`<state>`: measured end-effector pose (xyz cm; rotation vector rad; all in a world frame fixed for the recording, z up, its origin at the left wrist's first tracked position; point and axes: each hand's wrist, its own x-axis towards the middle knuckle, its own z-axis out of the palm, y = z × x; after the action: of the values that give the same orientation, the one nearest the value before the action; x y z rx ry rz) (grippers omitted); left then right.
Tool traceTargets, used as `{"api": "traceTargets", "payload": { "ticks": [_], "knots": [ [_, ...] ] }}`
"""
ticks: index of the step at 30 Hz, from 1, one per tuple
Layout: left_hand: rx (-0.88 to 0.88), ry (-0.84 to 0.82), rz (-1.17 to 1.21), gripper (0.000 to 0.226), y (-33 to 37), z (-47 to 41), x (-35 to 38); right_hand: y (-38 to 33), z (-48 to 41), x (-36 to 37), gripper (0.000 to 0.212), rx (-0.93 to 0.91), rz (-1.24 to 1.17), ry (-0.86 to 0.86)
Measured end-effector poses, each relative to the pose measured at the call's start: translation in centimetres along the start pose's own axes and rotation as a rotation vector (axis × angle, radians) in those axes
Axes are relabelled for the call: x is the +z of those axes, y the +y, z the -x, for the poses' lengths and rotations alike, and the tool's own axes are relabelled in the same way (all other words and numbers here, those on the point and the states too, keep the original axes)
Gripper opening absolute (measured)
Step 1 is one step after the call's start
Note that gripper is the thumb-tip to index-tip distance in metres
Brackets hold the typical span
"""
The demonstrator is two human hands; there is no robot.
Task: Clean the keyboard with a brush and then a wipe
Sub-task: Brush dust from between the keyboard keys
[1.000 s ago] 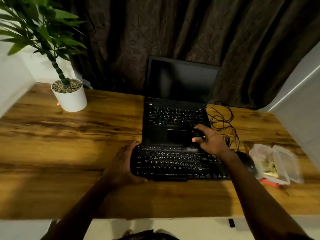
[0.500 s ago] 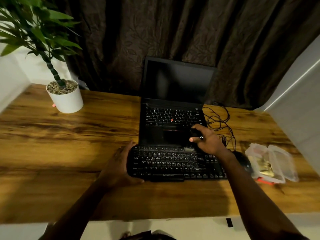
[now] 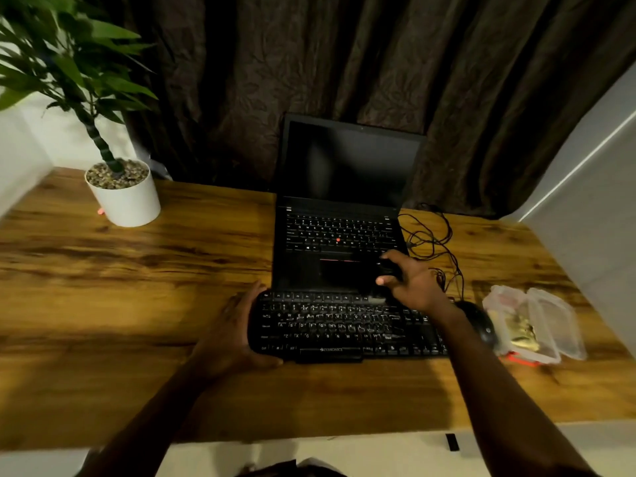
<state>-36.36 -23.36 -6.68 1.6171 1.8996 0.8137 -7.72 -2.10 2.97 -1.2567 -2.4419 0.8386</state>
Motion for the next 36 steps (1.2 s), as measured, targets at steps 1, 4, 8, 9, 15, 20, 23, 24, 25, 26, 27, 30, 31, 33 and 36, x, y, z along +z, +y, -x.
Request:
{"api": "traceTargets", "payload": {
  "ticks": [1, 4, 8, 9, 15, 20, 23, 24, 25, 26, 27, 30, 31, 33, 36],
  "knots": [
    [0.001, 0.004, -0.006, 0.144, 0.0, 0.0, 0.0, -0.3, -0.1, 0.5, 0.033, -0.014, -0.018, -0.014],
    [0.006, 0.012, -0.015, 0.144, 0.0, 0.0, 0.0, -0.6, -0.2, 1.0, 0.032, -0.004, -0.079, -0.006],
    [0.008, 0.008, -0.013, 0.144, 0.1, 0.0, 0.0, 0.7, 0.2, -1.0, 0.037, 0.048, -0.065, 0.006],
    [0.006, 0.008, -0.009, 0.144, 0.1, 0.1, 0.0, 1.0, 0.4, -1.3, 0.039, 0.056, -0.035, 0.013],
    [-0.012, -0.003, -0.012, 0.147, 0.0, 0.0, 0.0, 0.4, 0.2, 0.1, 0.034, -0.005, -0.017, 0.023],
    [-0.011, 0.000, 0.006, 0.148, 0.1, 0.0, 0.0, 0.3, -0.1, 0.4, 0.029, -0.028, -0.074, 0.013],
    [-0.013, -0.002, 0.015, 0.148, 0.1, 0.1, 0.0, 1.9, 0.2, -0.8, 0.035, 0.022, -0.048, 0.016],
    [-0.011, -0.001, 0.014, 0.148, 0.1, 0.1, 0.0, 2.2, 0.3, -1.1, 0.038, 0.042, -0.024, 0.013],
    [-0.009, 0.000, 0.015, 0.148, 0.1, 0.1, 0.0, 2.5, 0.4, -1.2, 0.041, 0.059, 0.005, 0.015],
    [-0.006, 0.001, 0.017, 0.148, 0.2, 0.1, 0.0, 2.6, 0.4, -1.2, 0.043, 0.072, 0.032, 0.020],
    [-0.005, 0.002, 0.019, 0.147, 0.2, 0.1, 0.0, 2.5, 0.3, -1.0, 0.044, 0.067, 0.042, 0.025],
    [-0.014, -0.002, 0.006, 0.146, 0.2, 0.0, -0.1, 1.5, 0.0, -0.2, 0.039, 0.020, -0.003, 0.014],
    [-0.017, -0.004, 0.001, 0.146, 0.1, 0.0, -0.1, 1.1, -0.1, -0.1, 0.038, 0.020, -0.025, 0.001],
    [-0.019, -0.006, 0.001, 0.147, 0.1, 0.0, -0.1, 0.6, -0.1, 0.0, 0.037, 0.025, -0.048, 0.000],
    [-0.015, -0.008, 0.000, 0.149, 0.1, 0.0, -0.1, 0.7, 0.0, 0.1, 0.035, 0.041, -0.065, 0.030]
  ]
}}
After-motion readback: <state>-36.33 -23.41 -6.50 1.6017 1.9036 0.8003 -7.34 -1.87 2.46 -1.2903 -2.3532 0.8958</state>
